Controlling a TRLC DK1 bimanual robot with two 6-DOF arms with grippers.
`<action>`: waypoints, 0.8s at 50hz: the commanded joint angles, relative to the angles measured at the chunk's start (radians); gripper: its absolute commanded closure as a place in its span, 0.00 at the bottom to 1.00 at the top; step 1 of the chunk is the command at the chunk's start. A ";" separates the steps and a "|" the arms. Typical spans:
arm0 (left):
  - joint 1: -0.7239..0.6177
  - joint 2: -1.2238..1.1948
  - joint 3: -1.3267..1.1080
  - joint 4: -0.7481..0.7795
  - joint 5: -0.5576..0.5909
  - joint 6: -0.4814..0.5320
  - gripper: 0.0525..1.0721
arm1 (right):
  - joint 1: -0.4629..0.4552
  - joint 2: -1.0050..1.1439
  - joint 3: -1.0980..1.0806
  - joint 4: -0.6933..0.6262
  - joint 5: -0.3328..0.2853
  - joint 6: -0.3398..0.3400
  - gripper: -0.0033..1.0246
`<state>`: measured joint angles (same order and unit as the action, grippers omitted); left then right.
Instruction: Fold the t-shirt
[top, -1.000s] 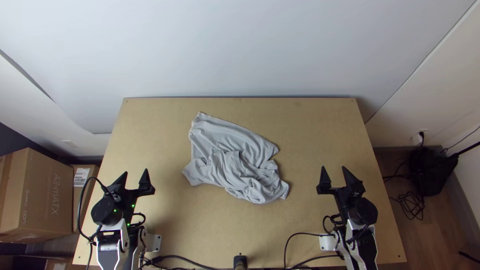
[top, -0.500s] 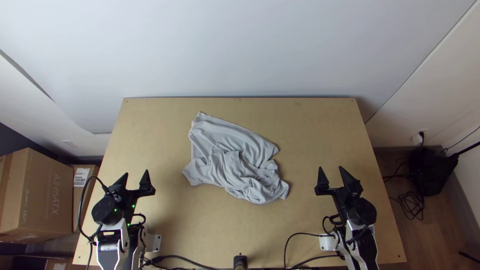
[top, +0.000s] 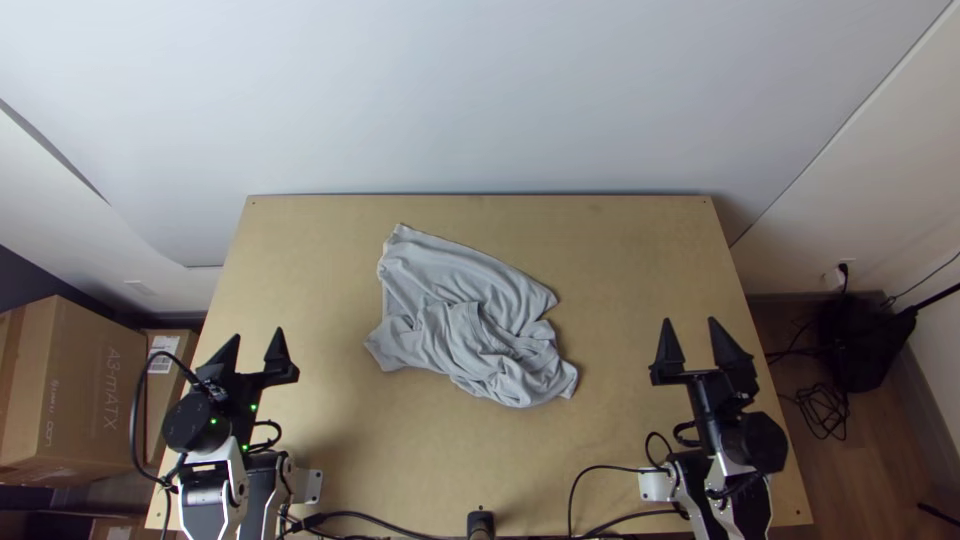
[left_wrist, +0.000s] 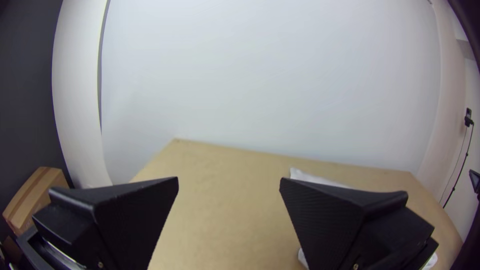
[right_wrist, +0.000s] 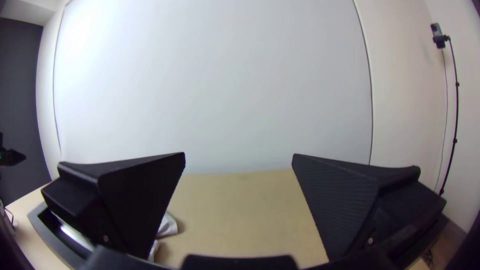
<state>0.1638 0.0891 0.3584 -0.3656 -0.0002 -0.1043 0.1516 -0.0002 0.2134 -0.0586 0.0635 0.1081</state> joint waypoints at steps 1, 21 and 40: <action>-0.004 0.086 0.105 0.044 0.005 -0.011 0.04 | 0.022 0.023 0.063 0.095 -0.002 -0.054 0.04; -0.109 0.541 0.533 0.036 0.005 -0.040 0.04 | 0.088 0.526 0.523 0.143 -0.005 -0.107 0.04; -0.167 0.977 0.982 -0.317 0.006 -0.037 0.04 | 0.235 0.941 1.094 -0.159 0.002 -0.087 0.04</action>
<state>0.0200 0.9817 1.2411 -0.6216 0.0002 -0.1276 0.3454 0.8577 1.1790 -0.1471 0.0605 0.0177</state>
